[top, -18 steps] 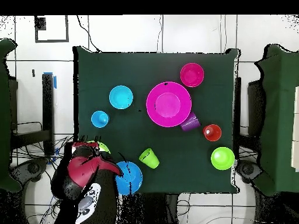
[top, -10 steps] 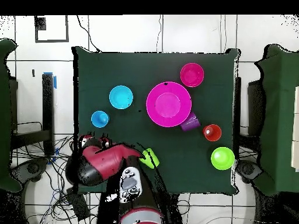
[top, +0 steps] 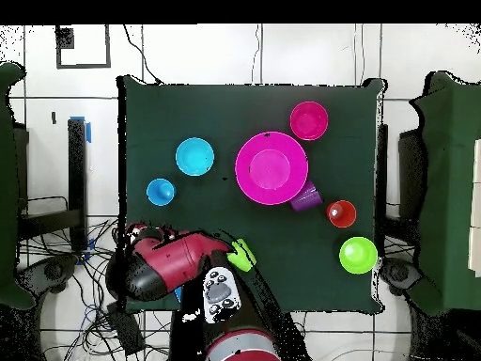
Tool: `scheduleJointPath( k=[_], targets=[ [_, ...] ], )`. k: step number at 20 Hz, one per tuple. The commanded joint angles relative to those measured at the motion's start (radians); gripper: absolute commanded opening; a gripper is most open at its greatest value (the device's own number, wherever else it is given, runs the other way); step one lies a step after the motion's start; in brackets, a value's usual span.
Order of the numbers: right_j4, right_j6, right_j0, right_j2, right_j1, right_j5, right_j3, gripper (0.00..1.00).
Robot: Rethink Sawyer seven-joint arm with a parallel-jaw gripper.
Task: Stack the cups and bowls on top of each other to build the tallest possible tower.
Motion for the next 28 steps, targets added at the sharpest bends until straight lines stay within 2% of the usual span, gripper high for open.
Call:
scheduleJointPath(
  k=[1,6,9,11,13,15,16,17,18,19,20,22,24,25,28],
  targets=[
    [-0.031,0.015,-0.016,0.167,0.005,0.016,0.128,1.0],
    [-0.025,-0.018,-0.088,0.268,-0.038,0.057,0.176,1.0],
    [-0.047,-0.016,-0.076,0.248,-0.025,0.034,0.16,1.0],
    [-0.071,-0.023,-0.044,0.201,0.022,0.025,0.109,1.0],
    [-0.069,-0.002,0.026,0.14,0.087,-0.003,0.036,1.0],
    [-0.038,0.051,0.154,0.041,0.136,-0.033,-0.049,1.0],
    [-0.002,0.093,0.255,-0.036,0.17,-0.045,-0.111,1.0],
    [0.017,0.11,0.314,-0.085,0.188,-0.041,-0.15,1.0],
    [0.039,0.138,0.412,-0.171,0.215,-0.015,-0.216,1.0],
    [0.055,0.184,0.552,-0.303,0.262,0.051,-0.32,1.0],
    [0.063,0.214,0.644,-0.393,0.308,0.115,-0.401,1.0],
    [0.086,0.226,0.753,-0.509,0.386,0.218,-0.516,1.0],
    [0.081,0.197,0.824,-0.596,0.468,0.337,-0.637,1.0],
    [0.085,0.181,0.838,-0.619,0.487,0.359,-0.662,1.0],
    [0.035,0.15,0.927,-0.755,0.573,0.486,-0.802,1.0]
  ],
)
